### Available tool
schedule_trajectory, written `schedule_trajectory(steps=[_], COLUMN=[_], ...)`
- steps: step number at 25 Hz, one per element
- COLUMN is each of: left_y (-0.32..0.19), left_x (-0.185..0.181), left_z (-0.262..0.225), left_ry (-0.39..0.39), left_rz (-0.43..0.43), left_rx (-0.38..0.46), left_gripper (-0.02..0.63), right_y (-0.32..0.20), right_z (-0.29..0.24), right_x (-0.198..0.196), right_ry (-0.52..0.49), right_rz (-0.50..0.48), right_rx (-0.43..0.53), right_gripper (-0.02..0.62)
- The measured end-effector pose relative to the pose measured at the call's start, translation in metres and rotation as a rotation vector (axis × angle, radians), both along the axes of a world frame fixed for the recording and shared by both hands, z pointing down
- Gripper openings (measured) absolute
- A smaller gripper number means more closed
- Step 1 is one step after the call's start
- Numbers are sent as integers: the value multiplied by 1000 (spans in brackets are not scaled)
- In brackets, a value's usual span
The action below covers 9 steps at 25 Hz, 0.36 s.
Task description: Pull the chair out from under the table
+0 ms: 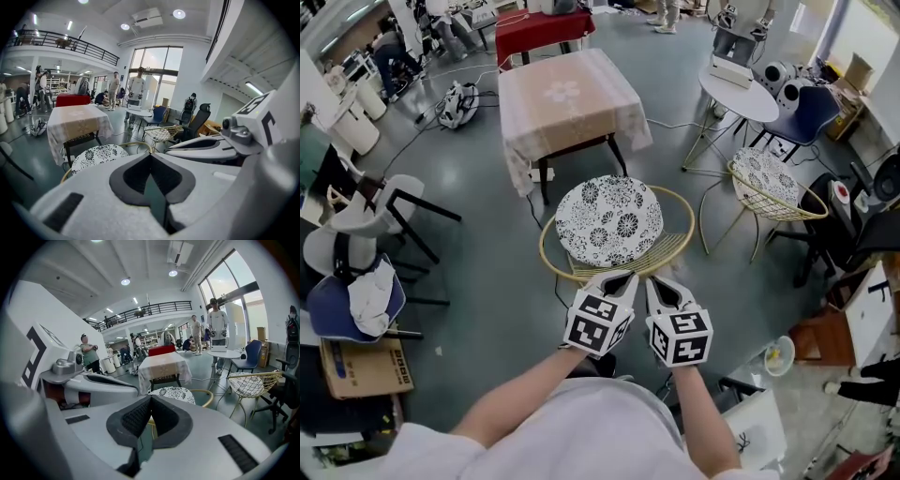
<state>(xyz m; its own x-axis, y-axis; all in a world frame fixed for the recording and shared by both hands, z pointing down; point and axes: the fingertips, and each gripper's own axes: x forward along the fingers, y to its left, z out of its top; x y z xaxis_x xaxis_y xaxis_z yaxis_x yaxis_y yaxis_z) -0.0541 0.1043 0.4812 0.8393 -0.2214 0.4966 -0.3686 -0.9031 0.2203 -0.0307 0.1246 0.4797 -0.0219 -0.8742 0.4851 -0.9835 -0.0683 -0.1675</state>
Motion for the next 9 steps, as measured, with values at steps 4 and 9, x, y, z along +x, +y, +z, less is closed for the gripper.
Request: schedule_trajectory(steps=[4,9], left_y=[2,3], left_x=[3,7], left_z=[0,0], left_ry=[-3,-8], left_rz=[-3,-5], left_rx=[4,-1], left_gripper=[6,6], right_y=[1,1], right_z=[1,0], right_x=[2,6], right_ry=[1,-3], right_rz=[-8,-12], right_rx=[-1,-1], right_gripper=[2,2])
